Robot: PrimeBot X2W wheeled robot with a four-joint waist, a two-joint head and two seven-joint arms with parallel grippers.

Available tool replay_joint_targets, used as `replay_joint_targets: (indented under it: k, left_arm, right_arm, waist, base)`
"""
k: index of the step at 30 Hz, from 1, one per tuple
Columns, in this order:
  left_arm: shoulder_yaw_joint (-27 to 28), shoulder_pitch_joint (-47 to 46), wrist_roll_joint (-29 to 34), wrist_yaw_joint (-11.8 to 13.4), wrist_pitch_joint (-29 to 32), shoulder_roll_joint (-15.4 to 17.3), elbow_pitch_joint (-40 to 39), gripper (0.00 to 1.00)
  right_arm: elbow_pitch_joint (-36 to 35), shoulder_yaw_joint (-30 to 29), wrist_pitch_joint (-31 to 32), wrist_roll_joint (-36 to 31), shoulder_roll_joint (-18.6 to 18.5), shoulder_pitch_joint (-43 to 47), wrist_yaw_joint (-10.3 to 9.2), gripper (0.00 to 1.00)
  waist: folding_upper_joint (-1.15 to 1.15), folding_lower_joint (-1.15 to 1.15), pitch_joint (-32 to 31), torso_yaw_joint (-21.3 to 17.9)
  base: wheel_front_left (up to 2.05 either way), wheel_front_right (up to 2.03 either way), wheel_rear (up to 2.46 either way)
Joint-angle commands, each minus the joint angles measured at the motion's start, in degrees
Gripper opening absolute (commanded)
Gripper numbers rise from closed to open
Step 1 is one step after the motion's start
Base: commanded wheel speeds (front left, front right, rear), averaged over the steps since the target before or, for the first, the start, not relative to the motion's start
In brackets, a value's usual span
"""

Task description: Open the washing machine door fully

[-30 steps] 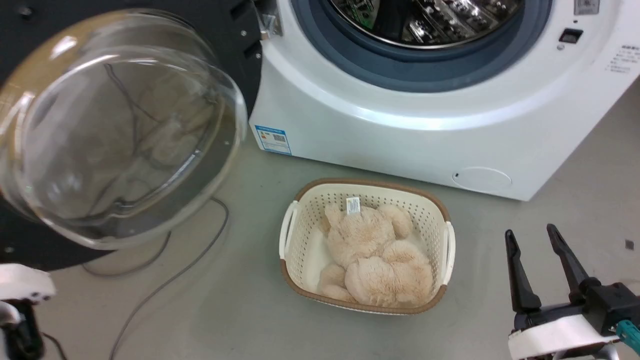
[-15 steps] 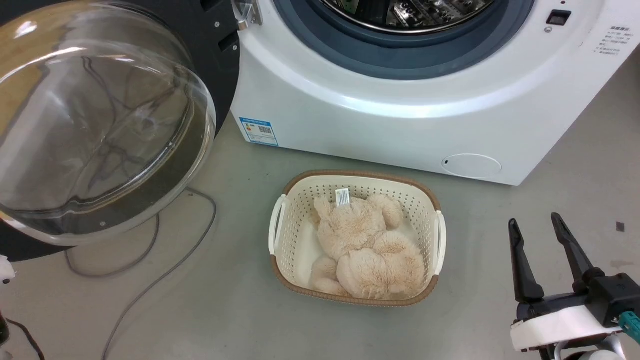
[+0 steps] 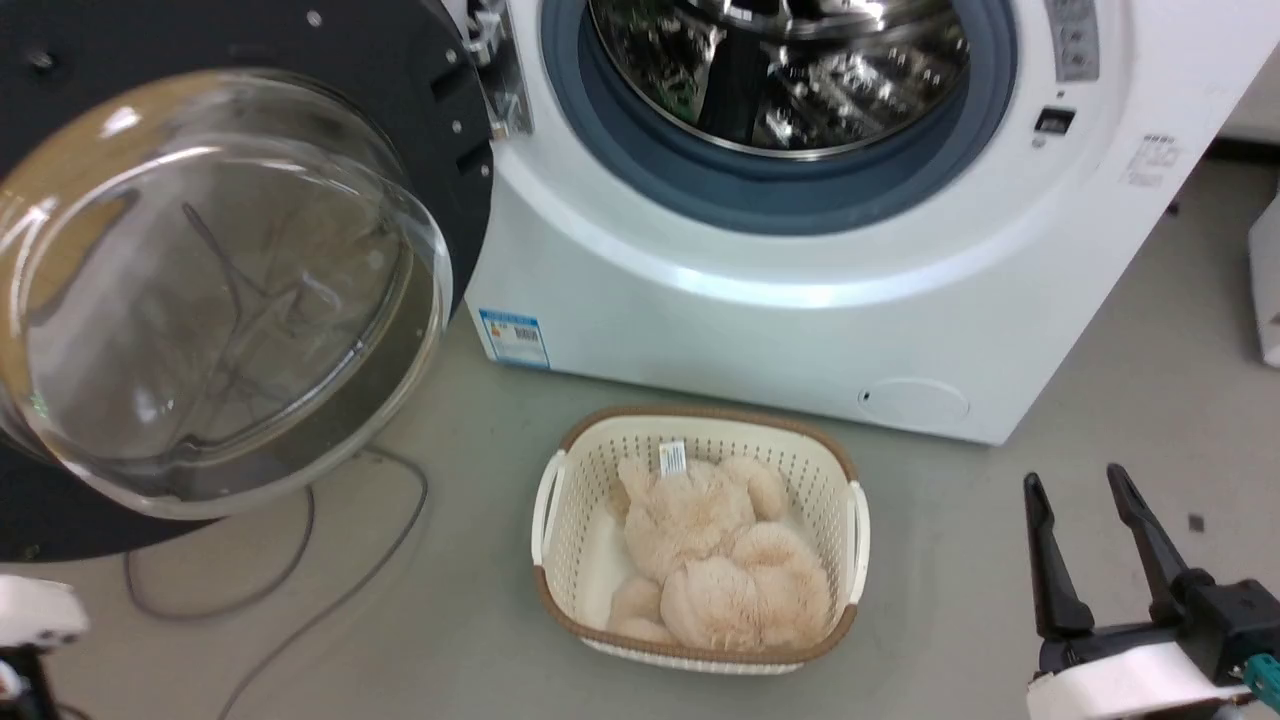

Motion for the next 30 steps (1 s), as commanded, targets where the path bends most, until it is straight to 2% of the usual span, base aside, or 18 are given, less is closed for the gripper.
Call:
replay_joint_targets:
  k: [1,12,19,27,28,29,30]
  left_arm:
    - [-0.4,0.9,0.6,-0.4,0.1,-0.8,-1.1,0.00]
    - [-8.1,7.8,4.6,-3.8,0.1,-8.0,-12.5,0.00]
    - [-15.3,10.1,5.3,-5.2,0.1,-9.7,-13.7,0.00]
    - [-21.2,11.2,5.6,-5.9,0.1,-10.3,-11.2,0.00]
    - [-21.6,11.3,5.6,-5.9,0.1,-10.3,-11.0,0.54]
    - [-21.9,11.3,5.8,-5.9,0.1,-10.4,-10.9,1.00]
    - [-22.3,11.4,5.8,-5.9,0.1,-10.5,-10.5,1.00]
  right_arm:
    - [0.0,-0.1,-0.2,0.6,0.1,0.6,0.05,1.00]
    - [0.0,0.2,-0.2,2.0,0.1,3.2,0.05,1.00]
    - [-0.8,0.6,-0.2,2.3,0.1,4.0,0.05,1.00]
    - [-2.1,0.8,-0.2,2.2,0.1,4.1,0.05,1.00]
    - [-2.2,0.9,-0.2,2.2,0.1,4.2,0.05,1.00]
    - [-2.4,0.9,-0.2,2.2,0.1,4.4,0.05,1.00]
    - [-2.5,0.9,-0.2,2.3,0.1,4.5,0.05,1.00]
  waist:
    - [0.00,0.00,-1.3,0.0]
    - [0.00,0.00,-6.1,-0.8]
    - [0.00,0.00,-7.4,-2.2]
    - [0.00,0.00,-8.0,-5.3]
    - [0.00,0.00,-8.0,-5.8]
    - [0.00,0.00,-8.1,-6.2]
    - [0.00,0.00,-8.2,-6.7]
  base:
    - [0.00,0.00,0.00]
    - [0.00,0.00,0.00]
    - [0.00,0.00,0.00]
    - [0.00,0.00,0.00]
    - [0.00,0.00,0.00]
    - [0.00,0.00,0.00]
    - [0.00,0.00,0.00]
